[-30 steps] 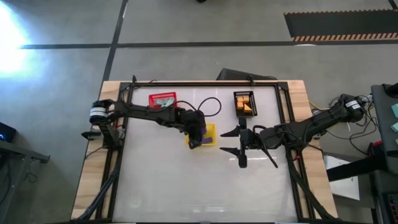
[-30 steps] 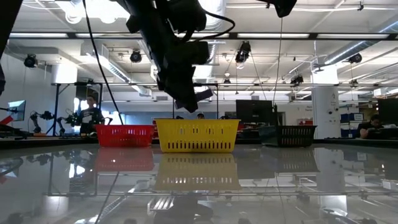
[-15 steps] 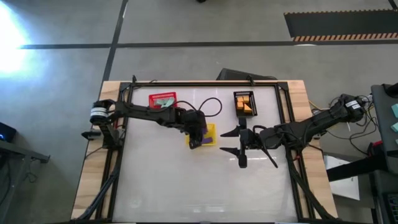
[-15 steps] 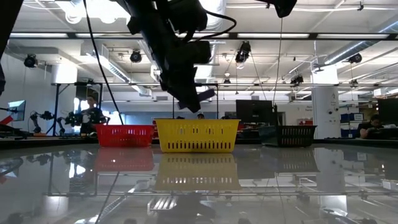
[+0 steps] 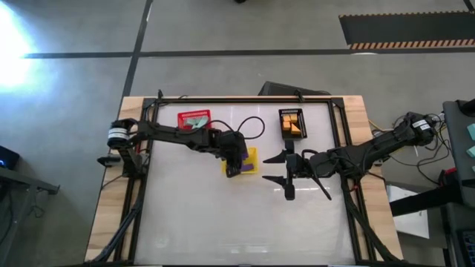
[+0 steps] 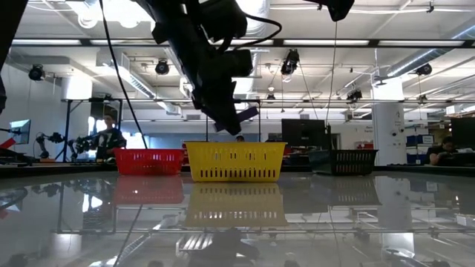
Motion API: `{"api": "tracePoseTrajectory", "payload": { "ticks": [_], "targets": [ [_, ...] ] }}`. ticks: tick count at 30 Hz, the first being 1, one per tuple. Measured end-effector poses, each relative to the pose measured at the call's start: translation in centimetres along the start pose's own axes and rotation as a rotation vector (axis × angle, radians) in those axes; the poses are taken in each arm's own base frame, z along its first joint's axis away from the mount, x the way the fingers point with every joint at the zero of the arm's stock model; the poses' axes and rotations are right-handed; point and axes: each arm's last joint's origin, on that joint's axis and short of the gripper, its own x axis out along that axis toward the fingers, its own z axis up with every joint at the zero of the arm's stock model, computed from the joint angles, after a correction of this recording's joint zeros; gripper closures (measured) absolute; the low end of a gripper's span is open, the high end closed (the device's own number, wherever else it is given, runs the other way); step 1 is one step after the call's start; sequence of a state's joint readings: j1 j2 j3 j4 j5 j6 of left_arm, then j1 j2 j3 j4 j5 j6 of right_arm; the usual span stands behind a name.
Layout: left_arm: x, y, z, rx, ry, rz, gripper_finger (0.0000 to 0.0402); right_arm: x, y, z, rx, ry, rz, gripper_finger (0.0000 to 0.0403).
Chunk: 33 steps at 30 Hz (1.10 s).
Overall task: Sort & place blocks by color
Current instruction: Put the violet block into the yellow bin, then return to Home Position
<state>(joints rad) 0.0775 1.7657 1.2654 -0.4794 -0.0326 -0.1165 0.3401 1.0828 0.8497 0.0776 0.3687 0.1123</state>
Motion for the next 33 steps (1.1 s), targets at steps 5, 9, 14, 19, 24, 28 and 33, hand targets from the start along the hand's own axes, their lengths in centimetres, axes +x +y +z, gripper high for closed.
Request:
{"api": "tracePoseTrajectory", "payload": {
  "ticks": [5, 9, 14, 19, 24, 28, 33],
  "targets": [
    [0.19, 0.03, -0.31, -0.001, 0.009, 0.001, 0.0304, 0.00, 0.00, -0.01, 0.000, 0.000, 0.000, 0.0174],
    [0.19, 0.03, -0.29, 0.000, 0.006, 0.001, 0.0304, 0.00, 0.00, -0.03, 0.000, 0.001, 0.000, 0.0174],
    [0.19, 0.02, -0.23, 0.001, 0.000, 0.000, 0.0299, 0.00, -0.01, -0.11, -0.003, 0.008, -0.001, 0.0174],
    [0.20, 0.00, -0.07, 0.002, -0.018, -0.002, 0.0277, 0.00, -0.03, -0.28, -0.004, 0.024, -0.003, 0.0174],
    [0.20, 0.01, -0.11, 0.012, -0.015, -0.002, 0.0264, 0.00, -0.03, -0.27, -0.001, 0.023, -0.003, 0.0174],
    [0.16, -0.01, -0.03, 0.019, -0.017, -0.002, 0.0263, 0.01, -0.04, -0.26, -0.001, 0.022, -0.003, 0.0174],
    [-0.57, -0.66, 0.35, 0.031, -0.044, -0.012, 0.0262, 0.00, -0.03, -0.27, -0.001, 0.022, -0.003, 0.0174]
  ]
}}
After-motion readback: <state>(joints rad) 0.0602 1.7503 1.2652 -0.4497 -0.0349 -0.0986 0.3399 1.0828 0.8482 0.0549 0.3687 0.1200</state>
